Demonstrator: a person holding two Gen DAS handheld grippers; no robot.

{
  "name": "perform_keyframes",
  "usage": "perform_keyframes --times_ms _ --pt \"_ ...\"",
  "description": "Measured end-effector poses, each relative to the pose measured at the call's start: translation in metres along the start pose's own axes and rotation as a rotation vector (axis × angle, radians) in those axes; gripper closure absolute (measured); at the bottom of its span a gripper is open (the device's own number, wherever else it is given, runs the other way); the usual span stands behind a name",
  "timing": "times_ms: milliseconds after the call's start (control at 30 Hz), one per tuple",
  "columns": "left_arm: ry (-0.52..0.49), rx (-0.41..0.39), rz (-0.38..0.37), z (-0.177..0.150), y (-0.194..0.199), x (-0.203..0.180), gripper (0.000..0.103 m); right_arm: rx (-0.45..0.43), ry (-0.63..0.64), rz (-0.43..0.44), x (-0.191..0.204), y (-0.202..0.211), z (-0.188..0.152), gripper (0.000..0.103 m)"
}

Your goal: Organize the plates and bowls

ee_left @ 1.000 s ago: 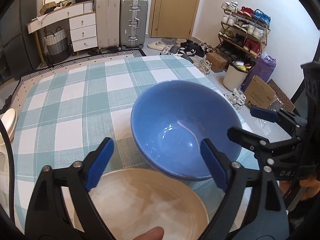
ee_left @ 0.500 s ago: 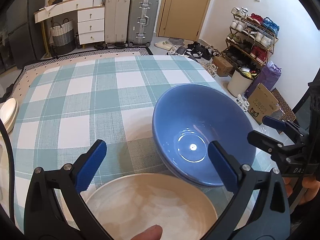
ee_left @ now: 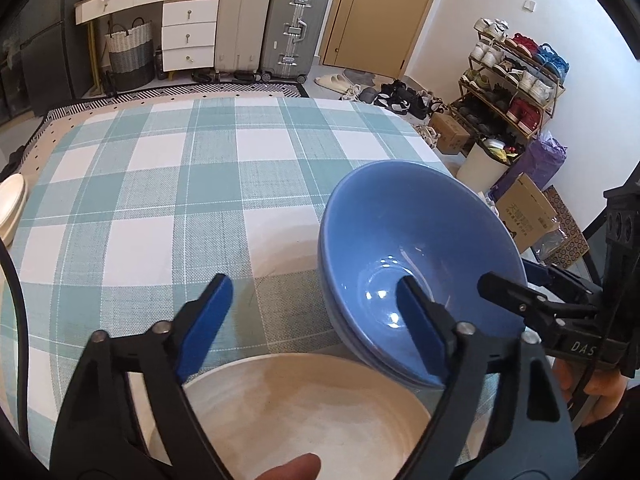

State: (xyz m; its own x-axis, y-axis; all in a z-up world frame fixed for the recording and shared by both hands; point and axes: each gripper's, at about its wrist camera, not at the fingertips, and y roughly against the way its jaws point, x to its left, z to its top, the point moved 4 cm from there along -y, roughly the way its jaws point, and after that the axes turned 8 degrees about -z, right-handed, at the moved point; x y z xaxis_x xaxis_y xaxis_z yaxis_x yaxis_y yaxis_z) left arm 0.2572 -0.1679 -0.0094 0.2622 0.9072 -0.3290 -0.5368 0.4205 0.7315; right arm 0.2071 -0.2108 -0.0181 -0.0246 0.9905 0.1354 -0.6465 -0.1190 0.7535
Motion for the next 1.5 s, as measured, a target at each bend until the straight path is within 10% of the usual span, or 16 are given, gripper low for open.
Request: perform_keyframes --times_ms 400,1500 --pt "-0.024 0.032 -0.059 -0.006 -0.015 -0.012 0.077 0.006 0.004 0.022 0.005 -0.009 -0.002 0.051" --pt "-0.104 -0.049 -0.038 -0.001 0.040 -0.042 0.078 -0.105 0.014 -0.011 0.015 0.051 -0.003 0.054"
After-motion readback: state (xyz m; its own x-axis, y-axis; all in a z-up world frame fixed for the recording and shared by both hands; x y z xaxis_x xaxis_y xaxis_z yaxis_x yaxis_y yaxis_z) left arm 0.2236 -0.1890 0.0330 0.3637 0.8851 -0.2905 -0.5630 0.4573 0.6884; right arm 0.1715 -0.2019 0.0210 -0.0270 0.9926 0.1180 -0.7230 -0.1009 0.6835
